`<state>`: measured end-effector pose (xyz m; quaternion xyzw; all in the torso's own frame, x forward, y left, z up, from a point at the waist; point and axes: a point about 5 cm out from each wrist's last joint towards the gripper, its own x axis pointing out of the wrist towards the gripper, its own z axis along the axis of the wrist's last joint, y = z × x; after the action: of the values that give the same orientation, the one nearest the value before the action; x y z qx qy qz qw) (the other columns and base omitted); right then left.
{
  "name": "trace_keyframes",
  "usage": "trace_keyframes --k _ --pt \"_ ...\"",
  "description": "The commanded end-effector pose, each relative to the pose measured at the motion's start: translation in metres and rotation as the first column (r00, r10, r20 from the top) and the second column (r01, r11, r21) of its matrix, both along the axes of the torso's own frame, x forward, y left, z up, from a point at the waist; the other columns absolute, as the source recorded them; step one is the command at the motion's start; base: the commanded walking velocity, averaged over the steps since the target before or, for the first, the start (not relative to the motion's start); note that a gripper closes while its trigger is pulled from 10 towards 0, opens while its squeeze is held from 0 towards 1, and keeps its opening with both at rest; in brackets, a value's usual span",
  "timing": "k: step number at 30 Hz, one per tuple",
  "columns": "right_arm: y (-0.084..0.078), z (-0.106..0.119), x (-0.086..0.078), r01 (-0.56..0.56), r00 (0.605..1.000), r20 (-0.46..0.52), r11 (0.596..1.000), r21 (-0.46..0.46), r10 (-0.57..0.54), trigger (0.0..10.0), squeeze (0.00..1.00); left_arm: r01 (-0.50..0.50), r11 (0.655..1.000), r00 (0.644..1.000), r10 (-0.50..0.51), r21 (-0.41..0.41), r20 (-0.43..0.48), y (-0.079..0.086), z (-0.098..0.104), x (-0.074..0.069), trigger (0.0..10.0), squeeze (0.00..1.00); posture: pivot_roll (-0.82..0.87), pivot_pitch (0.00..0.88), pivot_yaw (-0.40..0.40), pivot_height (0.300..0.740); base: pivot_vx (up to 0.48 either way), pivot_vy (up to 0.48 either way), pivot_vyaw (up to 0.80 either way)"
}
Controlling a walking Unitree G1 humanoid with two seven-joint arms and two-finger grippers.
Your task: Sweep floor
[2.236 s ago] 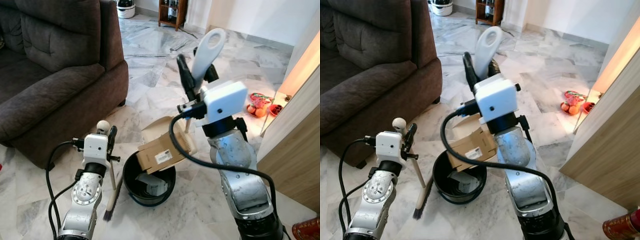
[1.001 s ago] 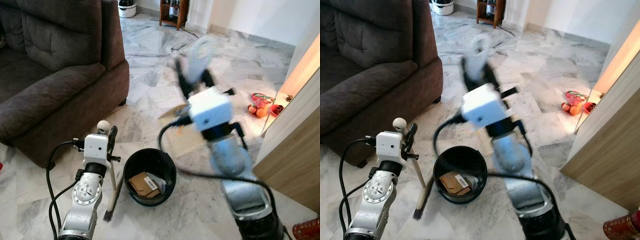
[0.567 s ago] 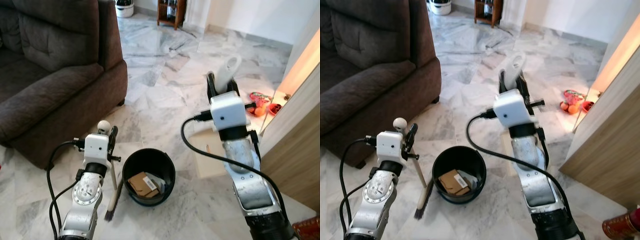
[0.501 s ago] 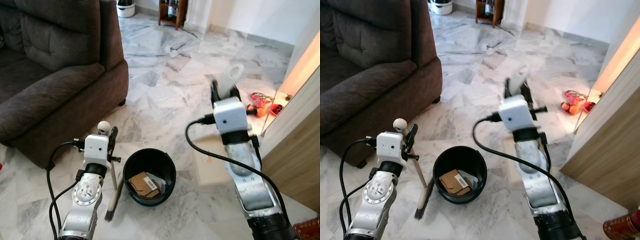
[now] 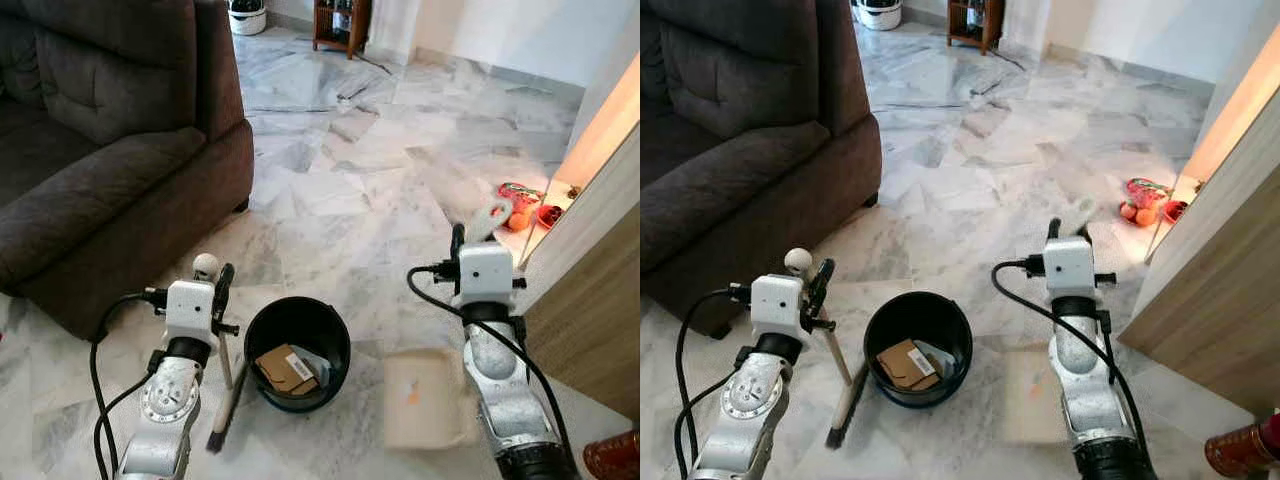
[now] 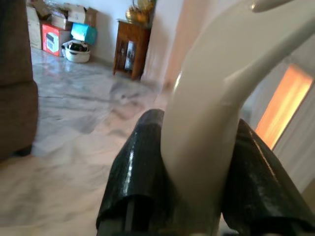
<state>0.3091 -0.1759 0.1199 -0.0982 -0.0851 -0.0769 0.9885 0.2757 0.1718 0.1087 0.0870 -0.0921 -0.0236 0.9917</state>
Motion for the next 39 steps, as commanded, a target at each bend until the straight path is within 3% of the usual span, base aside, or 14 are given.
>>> trace_keyframes --k 1,39 --pt "0.002 -0.001 0.000 -0.017 1.000 0.024 0.999 0.036 0.016 10.0 0.00 -0.001 1.000 0.999 0.001 -0.003 0.046 0.003 0.009 -0.002 10.0 0.00 0.12 0.118 -0.007 0.740 0.000 0.000 0.00" --pt "0.011 -0.009 0.006 -0.100 0.994 0.041 0.992 0.073 0.097 10.0 0.00 -0.005 0.999 1.000 0.005 -0.045 0.002 0.004 0.001 -0.010 10.0 0.00 0.12 0.153 -0.007 0.740 0.000 0.000 0.00"
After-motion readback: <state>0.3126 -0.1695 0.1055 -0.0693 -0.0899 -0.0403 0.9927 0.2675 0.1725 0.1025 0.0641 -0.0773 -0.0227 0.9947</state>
